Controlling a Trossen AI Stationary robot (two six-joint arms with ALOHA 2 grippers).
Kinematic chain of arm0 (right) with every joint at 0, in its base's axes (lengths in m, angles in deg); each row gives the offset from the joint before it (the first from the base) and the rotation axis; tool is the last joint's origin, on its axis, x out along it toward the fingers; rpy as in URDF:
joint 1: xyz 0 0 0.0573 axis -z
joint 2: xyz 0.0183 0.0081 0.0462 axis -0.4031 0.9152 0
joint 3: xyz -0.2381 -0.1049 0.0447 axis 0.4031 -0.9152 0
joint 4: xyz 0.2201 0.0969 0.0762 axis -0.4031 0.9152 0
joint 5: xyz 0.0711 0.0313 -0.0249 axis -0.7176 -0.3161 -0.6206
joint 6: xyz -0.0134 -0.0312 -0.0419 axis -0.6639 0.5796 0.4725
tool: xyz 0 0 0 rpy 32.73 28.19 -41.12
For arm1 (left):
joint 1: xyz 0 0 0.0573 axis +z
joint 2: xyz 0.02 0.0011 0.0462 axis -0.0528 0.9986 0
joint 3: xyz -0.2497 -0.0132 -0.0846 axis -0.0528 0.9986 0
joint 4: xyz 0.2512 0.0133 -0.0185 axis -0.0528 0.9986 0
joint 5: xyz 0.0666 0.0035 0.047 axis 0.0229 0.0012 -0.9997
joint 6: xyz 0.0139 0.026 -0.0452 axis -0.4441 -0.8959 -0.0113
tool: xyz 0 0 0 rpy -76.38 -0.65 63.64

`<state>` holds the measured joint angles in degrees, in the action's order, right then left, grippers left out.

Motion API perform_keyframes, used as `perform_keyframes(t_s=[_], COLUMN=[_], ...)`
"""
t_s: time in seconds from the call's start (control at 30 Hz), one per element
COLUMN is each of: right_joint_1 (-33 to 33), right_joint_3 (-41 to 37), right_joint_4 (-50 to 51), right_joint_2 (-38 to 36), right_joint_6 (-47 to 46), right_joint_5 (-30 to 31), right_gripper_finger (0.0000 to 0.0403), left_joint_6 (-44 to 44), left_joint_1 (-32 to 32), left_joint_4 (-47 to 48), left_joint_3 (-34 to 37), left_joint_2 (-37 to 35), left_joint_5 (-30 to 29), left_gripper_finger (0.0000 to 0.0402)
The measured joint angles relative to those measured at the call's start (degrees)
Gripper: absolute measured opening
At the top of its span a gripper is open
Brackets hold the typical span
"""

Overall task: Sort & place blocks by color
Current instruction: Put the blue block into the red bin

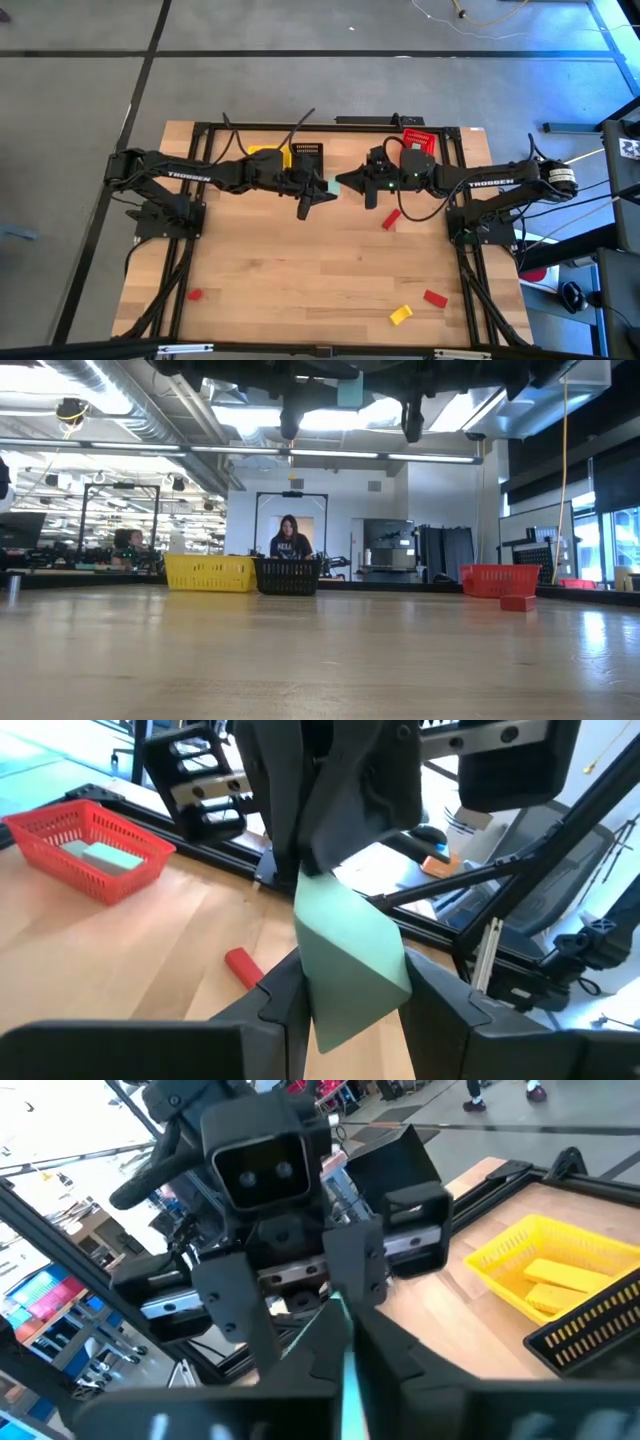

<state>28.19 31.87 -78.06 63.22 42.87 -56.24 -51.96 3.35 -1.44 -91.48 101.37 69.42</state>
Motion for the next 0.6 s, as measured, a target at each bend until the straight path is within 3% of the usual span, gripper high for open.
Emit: perform_keyframes(t_s=[0.23, 0.37, 0.6], right_joint_1=[0.11, 1.07, 6.08], right_joint_3=[0.05, 0.05, 0.01], right_joint_4=[0.10, 0.83, 4.27], right_joint_2=[0.00, -0.74, -9.60], right_joint_6=[1.17, 2.52, 6.84], right_joint_5=[1.38, 0.92, -0.17], right_gripper_finger=[0.0000, 0.0000, 0.0007], left_joint_6=[0.19, 0.23, -0.70], left_joint_1=[0.16, 0.29, 2.89], left_joint_4=[-0.18, -0.18, 2.77], left_joint_3=[0.00, 0.00, -0.11], left_joint_2=[0.04, 0.04, -3.25], left_joint_5=[-1.36, -1.67, -2.28], left_gripper_finger=[0.0132, 0.0118, 0.0111])
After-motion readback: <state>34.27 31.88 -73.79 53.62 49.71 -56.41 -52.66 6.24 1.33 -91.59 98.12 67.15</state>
